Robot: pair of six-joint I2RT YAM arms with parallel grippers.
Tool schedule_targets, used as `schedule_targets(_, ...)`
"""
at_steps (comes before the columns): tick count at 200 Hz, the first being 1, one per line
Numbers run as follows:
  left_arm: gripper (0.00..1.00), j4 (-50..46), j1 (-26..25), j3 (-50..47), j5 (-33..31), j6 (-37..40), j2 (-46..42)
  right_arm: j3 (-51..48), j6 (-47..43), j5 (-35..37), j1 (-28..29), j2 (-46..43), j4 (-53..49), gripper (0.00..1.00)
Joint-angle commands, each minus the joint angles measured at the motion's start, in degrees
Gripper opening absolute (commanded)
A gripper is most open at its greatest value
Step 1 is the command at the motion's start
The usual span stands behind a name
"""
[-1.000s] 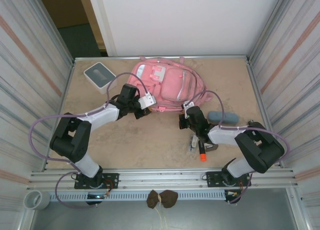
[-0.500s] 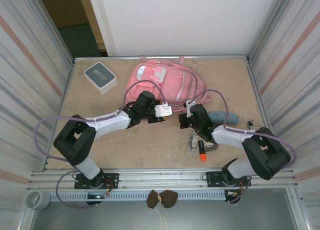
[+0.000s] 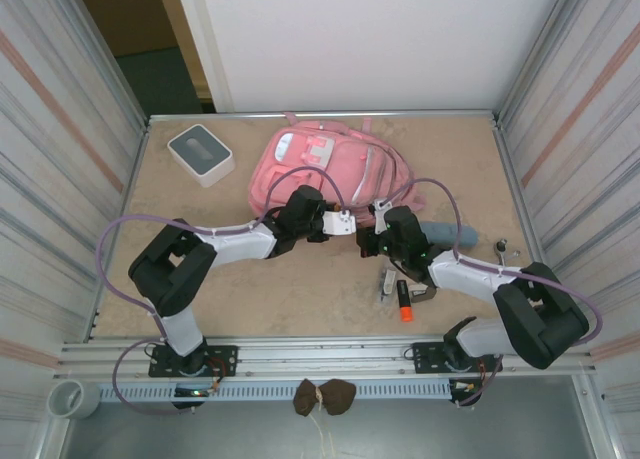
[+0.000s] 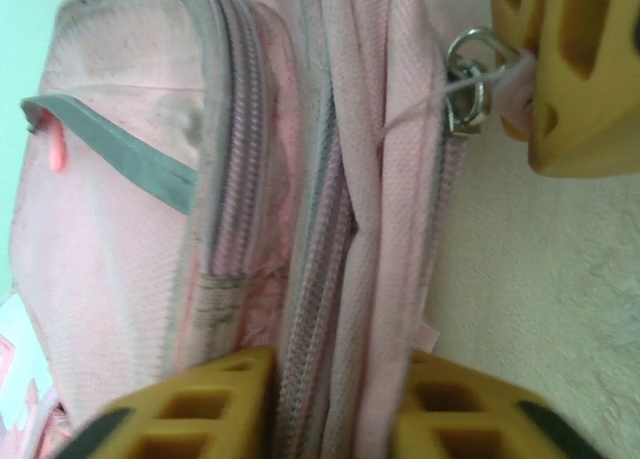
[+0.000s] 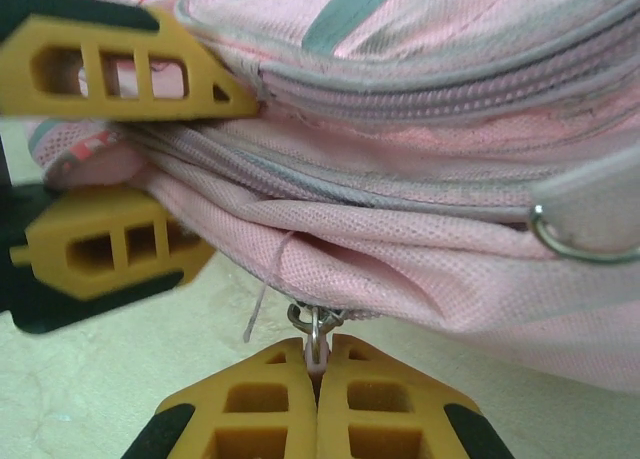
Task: Pack the student bag
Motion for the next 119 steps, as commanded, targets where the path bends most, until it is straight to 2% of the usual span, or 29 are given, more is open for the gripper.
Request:
schedule_targets(1, 0.15, 3.54, 1.71, -1.58, -2.59, 1.1, -1.03, 1.91, -1.8, -0.26, -1.44, -3.53, -2.45, 0.0)
schedule_targets(29, 0.0, 1.15, 4.56, -3.91, 0.35, -0.42, -4.95, 4.3, -3.81, 7.99, -4.2, -2.86, -12.32, 0.0)
schedule_targets(68, 0.0, 1.78, 9.13, -8.62, 4.35, -2.15, -10.52, 7.61, -5.46, 17.39, -6.21, -1.67, -19.27, 0.0)
schedule_targets(84, 0.0, 1.38, 11.16, -10.12, 5.78, -3.44, -12.22, 8.91, -6.02, 17.27, -6.99, -1.35, -20.18, 0.0)
schedule_targets(103, 0.02, 0.9, 12.5, -11.61, 6.12, -4.31, -13.3, 9.41, -6.97, 12.53, -6.78, -1.37, -18.38, 0.0)
schedule_targets(110, 0.06, 0.89, 12.61, -12.11, 6.07, -4.64, -13.57, 9.42, -7.16, 10.03, -6.58, -1.34, -17.32, 0.0)
schedule_targets(119, 0.16, 0.97, 12.61, -12.62, 6.73, -5.55, -14.08, 9.45, -7.15, 7.8, -6.15, -1.22, -16.4, 0.0)
